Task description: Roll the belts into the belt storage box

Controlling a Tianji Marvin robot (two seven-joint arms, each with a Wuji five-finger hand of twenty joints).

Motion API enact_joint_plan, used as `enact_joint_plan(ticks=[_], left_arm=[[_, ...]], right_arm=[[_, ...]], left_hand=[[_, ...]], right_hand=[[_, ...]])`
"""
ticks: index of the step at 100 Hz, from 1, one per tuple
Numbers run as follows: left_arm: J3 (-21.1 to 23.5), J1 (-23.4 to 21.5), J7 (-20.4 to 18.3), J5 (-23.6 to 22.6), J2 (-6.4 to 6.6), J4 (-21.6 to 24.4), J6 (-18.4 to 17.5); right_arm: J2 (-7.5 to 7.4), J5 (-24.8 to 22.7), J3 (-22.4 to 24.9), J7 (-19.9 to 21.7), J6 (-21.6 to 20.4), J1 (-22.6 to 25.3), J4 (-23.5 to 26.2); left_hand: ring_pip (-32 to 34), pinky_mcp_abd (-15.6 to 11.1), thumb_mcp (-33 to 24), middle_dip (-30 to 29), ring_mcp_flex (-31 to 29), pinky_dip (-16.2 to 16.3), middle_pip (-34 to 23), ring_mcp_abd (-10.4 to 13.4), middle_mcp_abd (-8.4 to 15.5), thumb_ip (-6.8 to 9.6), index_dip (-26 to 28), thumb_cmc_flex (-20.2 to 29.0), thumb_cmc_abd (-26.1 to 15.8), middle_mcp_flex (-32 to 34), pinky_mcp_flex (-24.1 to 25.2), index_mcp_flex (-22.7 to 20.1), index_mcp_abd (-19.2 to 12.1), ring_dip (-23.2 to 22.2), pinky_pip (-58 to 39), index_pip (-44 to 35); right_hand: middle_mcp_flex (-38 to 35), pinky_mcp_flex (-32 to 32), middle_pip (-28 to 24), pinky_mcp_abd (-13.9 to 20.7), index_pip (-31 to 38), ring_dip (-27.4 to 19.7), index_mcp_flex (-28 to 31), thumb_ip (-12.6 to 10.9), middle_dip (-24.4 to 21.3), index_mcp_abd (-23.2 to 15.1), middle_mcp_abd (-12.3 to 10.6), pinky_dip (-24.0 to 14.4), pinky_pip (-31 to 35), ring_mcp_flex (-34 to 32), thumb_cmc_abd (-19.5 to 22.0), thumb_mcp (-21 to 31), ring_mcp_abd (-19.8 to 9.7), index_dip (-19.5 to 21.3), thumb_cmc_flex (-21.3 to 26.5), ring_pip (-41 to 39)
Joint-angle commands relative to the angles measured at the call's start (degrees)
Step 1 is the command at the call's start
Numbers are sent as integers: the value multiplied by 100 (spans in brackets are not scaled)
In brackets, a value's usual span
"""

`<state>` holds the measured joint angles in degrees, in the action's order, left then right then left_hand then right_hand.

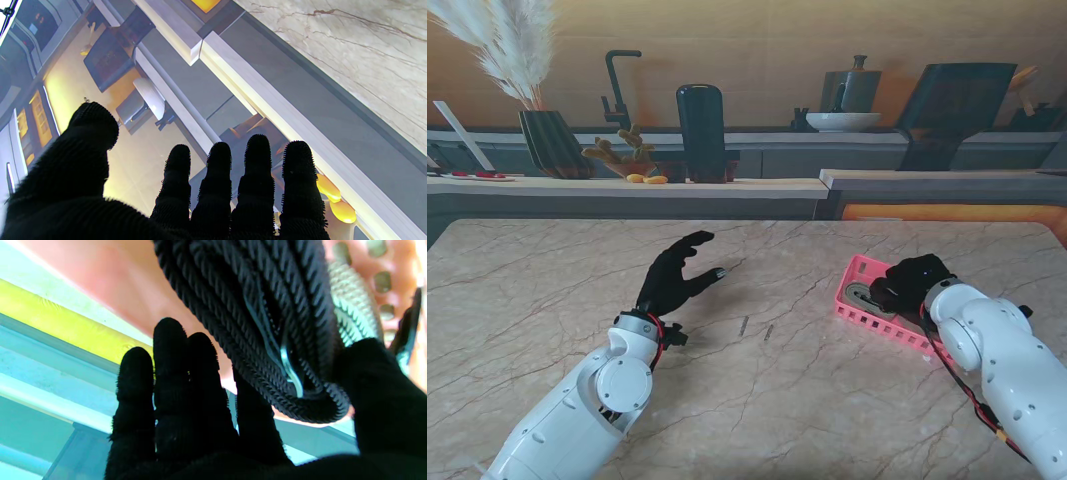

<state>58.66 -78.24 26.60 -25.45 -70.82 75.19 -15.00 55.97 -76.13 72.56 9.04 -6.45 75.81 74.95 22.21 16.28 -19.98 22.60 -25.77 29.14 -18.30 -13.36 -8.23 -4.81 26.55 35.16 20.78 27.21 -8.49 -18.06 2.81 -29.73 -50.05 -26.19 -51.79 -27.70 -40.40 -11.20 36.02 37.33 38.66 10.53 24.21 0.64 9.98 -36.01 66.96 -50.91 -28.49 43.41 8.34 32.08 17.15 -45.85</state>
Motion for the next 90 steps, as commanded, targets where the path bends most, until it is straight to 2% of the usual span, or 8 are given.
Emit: enact_joint_plan(ticks=[1, 6, 20, 38, 47, 54, 74, 90], left_arm=[[5, -33, 1, -4, -24, 28, 15], [5, -31, 5, -7, -24, 23, 7], [16, -36, 12, -8, -24, 23, -9], [35, -51, 28, -14, -24, 35, -19], [44, -52, 55, -29, -27, 32, -26], [54, -58, 68, -29, -29, 38, -23], [83, -81, 114, -62, -29, 55, -26], [103, -95, 126, -69, -28, 66, -18]], right_arm=[[24, -100, 26, -37, -18, 61, 135], [28, -133, 45, -49, -2, 84, 178], [31, -178, 64, 69, 35, 98, 259], [27, -121, 0, 770, 171, 51, 344], [28, -51, -37, 940, 263, 31, 333], [34, -39, -38, 835, 320, 46, 303], [85, 13, 139, 309, 407, 257, 443], [103, -56, 274, 299, 383, 390, 667]], left_hand=[[-6, -126, 124, 45, -35, 81, 50, 156, 56, 216, 70, 120, -169, 51, -9, -97, -152, -25, 31, 188], [-4, -124, 137, 48, -38, 84, 43, 161, 62, 217, 70, 120, -172, 61, -11, -99, -157, -26, 28, 186], [-4, -124, 165, 49, -36, 87, 42, 157, 69, 221, 74, 133, -187, 61, -10, -111, -154, -27, 29, 177], [-1, -116, 206, 51, -46, 94, 38, 160, 75, 225, 74, 143, -198, 68, -5, -105, -163, -29, 30, 180], [-2, -115, 225, 52, -48, 99, 38, 169, 74, 228, 74, 145, -209, 70, -7, -101, -163, -29, 26, 180], [-6, -116, 232, 51, -40, 101, 41, 176, 67, 231, 74, 156, -230, 63, -1, -105, -156, -28, 29, 179], [-10, -130, 285, 52, -36, 107, 41, 182, 82, 233, 75, 160, -263, 62, -5, -104, -169, -28, 29, 179], [-19, -117, 321, 51, -27, 109, 44, 180, 70, 238, 73, 177, -263, 59, 7, -102, -167, -25, 38, 183]], right_hand=[[142, 67, -190, -46, -52, 26, -138, -240, 78, 11, 177, -170, 0, 154, 163, -107, 99, 64, -142, -86], [212, 91, -217, -49, -96, 31, -186, -296, 92, 48, 209, -179, -6, 195, 157, -331, 112, 72, -109, -105], [382, 200, -179, -47, -188, 22, -325, -330, 87, 85, 257, -177, -46, 355, 196, -459, 139, 59, -178, -61], [988, 661, 189, -96, -443, -96, -543, -370, -3, 2, 437, -130, -393, 956, 438, -527, 258, 38, -381, 330], [1321, 905, 379, -123, -508, -161, -613, -367, -46, -141, 542, -119, -576, 1272, 652, -544, 319, 58, -602, 539], [1433, 971, 424, -142, -517, -168, -597, -351, -43, -152, 584, -141, -645, 1365, 765, -608, 350, 85, -788, 586], [1537, 1039, 404, -160, -664, -148, -808, -335, -5, 64, 597, -212, -700, 1438, 709, -857, 361, 88, -1008, 569], [1654, 1114, 418, -175, -788, -160, -1031, -373, 5, 152, 576, -224, -788, 1509, 625, -956, 370, 82, -1072, 607]])
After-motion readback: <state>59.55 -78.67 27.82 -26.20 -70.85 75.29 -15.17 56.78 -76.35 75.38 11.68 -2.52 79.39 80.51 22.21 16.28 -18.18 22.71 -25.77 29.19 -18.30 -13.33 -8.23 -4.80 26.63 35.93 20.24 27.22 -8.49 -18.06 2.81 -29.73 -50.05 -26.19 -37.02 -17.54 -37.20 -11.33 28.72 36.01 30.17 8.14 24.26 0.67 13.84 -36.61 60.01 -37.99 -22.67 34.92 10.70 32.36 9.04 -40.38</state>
